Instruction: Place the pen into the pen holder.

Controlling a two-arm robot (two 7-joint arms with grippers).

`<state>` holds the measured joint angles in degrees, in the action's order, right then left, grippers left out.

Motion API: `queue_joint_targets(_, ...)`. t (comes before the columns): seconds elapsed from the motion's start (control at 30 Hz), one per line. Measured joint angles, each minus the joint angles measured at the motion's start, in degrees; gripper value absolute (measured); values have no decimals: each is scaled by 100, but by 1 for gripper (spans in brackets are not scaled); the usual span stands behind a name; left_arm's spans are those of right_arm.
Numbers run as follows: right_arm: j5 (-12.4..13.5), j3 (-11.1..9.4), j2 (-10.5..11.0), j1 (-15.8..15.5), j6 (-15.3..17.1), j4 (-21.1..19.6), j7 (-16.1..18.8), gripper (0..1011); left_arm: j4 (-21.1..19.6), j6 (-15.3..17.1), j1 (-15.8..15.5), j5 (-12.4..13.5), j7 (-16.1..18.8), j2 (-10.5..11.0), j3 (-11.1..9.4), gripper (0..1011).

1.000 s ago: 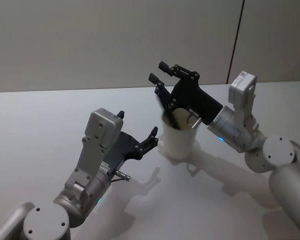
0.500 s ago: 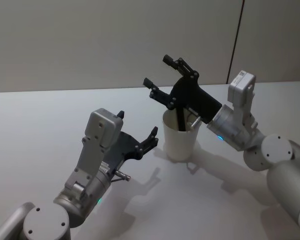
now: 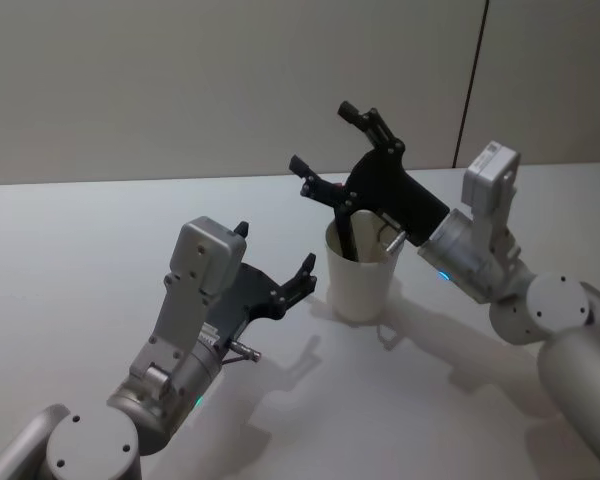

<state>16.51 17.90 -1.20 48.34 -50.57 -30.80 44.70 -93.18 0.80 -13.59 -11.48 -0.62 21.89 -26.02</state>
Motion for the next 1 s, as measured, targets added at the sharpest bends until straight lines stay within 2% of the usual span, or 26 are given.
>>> queue_joint_targets(0.13,-115,5,81,-233,175,-437,-259,1001,0,0,0,0,0,0,0,1000)
queue_joint_targets(0.17,-201,8,151,-439,327,-810,-480,1001,0,0,0,0,0,0,0,1000)
queue_joint_targets(0.3,-326,10,240,-692,547,-1269,-803,1001,0,0,0,0,0,0,0,1000)
queue_joint_targets(0.33,-383,10,293,-848,651,-1542,-963,1002,0,0,0,0,0,0,0,1000)
queue_joint_targets(0.5,-564,10,442,-1275,1002,-2289,-1487,1002,0,0,0,0,0,0,0,1000)
queue_joint_targets(0.6,-704,8,567,-1628,1301,-2889,-1943,1001,0,0,0,0,0,0,0,1000)
queue_joint_targets(0.73,-806,3,666,-1904,1540,-3337,-2309,1002,0,0,0,0,0,0,0,1000)
queue_joint_targets(0.87,-937,-7,830,-2336,1873,-4004,-2807,1002,0,0,0,0,0,0,0,999)
queue_joint_targets(1.0,-1010,-19,964,-2659,2124,-4458,-3170,1002,0,0,0,0,0,0,0,1000)
